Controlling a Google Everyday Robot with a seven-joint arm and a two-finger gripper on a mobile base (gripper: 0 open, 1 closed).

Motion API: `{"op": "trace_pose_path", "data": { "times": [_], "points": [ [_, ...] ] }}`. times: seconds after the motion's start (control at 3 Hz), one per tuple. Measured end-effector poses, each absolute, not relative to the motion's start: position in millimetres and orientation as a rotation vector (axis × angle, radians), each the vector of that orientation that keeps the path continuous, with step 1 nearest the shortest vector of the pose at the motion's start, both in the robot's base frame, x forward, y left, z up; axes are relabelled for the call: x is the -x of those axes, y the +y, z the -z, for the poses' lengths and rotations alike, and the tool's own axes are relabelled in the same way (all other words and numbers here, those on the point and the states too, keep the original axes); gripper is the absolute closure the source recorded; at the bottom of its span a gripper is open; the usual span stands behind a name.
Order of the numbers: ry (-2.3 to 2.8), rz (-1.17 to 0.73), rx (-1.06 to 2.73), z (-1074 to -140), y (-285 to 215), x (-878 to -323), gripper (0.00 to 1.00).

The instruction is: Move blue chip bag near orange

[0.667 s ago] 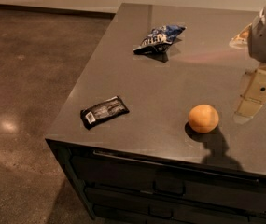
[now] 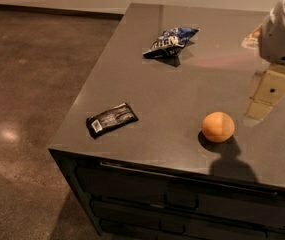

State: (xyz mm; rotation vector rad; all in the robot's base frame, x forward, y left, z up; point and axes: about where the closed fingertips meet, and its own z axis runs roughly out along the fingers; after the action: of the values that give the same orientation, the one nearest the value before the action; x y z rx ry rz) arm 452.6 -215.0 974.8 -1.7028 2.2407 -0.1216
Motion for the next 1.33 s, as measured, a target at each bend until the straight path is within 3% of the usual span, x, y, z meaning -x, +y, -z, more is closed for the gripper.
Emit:
{"op": "trace_pose_path", "data": {
  "times": [1.33],
  "points": [
    [2.270, -0.023, 1.462, -948.8, -198.0, -572.7, 0.00]
  ]
}}
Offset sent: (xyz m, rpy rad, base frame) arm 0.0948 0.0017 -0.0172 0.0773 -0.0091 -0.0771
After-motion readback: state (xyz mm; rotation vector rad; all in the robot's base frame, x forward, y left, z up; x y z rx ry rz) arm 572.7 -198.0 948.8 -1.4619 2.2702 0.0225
